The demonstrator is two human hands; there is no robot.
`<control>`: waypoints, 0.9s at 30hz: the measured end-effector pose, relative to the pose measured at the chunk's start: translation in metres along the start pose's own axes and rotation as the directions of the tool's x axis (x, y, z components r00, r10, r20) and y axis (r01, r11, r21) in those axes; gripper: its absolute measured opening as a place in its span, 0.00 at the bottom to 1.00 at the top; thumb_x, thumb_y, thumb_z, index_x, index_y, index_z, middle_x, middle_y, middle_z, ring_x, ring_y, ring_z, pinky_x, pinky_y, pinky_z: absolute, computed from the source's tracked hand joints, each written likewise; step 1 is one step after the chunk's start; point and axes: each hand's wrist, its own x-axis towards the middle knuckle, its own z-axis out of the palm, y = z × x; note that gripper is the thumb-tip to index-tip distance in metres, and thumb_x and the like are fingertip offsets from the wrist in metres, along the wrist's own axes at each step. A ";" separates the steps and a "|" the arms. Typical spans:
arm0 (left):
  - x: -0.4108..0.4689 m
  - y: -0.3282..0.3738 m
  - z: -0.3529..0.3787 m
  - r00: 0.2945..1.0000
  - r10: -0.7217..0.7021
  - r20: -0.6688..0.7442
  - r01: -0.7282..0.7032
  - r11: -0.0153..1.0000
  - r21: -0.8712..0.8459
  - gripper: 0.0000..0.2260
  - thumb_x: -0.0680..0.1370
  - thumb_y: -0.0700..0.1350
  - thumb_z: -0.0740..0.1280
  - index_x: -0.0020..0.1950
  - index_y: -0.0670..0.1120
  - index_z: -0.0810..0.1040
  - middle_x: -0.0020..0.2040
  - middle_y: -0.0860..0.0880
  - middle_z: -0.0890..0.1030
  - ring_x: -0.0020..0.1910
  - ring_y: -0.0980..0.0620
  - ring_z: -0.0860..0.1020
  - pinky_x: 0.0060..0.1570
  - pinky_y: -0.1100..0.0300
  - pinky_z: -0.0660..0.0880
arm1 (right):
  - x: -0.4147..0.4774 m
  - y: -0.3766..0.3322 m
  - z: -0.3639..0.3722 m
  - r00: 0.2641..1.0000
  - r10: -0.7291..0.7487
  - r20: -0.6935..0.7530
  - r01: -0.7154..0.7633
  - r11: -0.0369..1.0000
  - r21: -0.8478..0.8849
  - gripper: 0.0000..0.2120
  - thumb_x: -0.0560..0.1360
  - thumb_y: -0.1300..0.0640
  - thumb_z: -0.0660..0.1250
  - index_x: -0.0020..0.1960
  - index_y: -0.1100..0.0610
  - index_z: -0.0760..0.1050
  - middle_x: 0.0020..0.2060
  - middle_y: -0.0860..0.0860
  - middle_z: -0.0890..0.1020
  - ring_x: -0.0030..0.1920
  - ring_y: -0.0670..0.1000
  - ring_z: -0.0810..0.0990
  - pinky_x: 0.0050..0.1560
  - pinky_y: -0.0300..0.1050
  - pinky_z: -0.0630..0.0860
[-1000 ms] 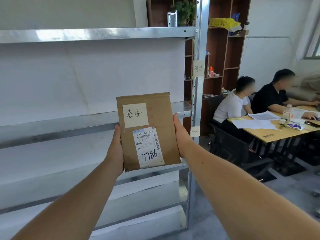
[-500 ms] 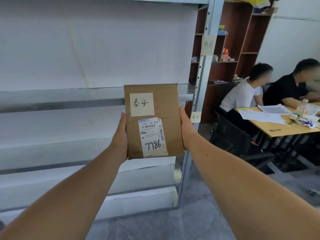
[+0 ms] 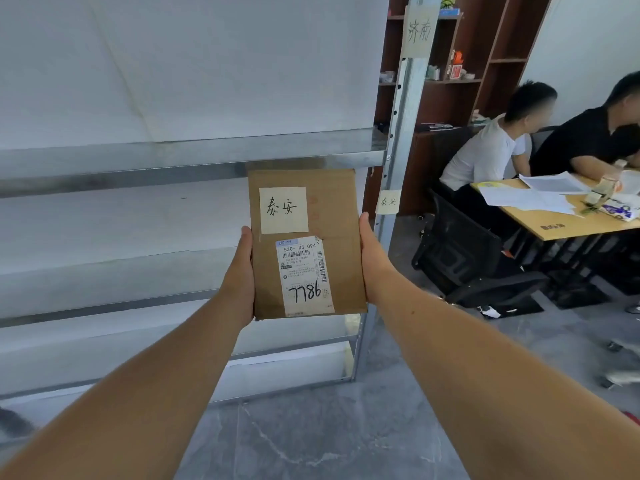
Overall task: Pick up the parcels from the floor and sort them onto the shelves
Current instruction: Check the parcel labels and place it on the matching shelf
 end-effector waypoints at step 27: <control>0.049 -0.060 0.024 0.995 -0.056 -0.077 0.061 0.997 0.057 0.29 0.81 0.74 0.49 0.65 0.64 0.83 0.57 0.50 0.89 0.55 0.42 0.88 0.56 0.41 0.83 | 0.060 0.043 -0.054 0.991 0.122 -0.046 -0.121 0.992 0.020 0.32 0.73 0.20 0.59 0.41 0.41 0.91 0.48 0.52 0.92 0.44 0.56 0.91 0.35 0.52 0.86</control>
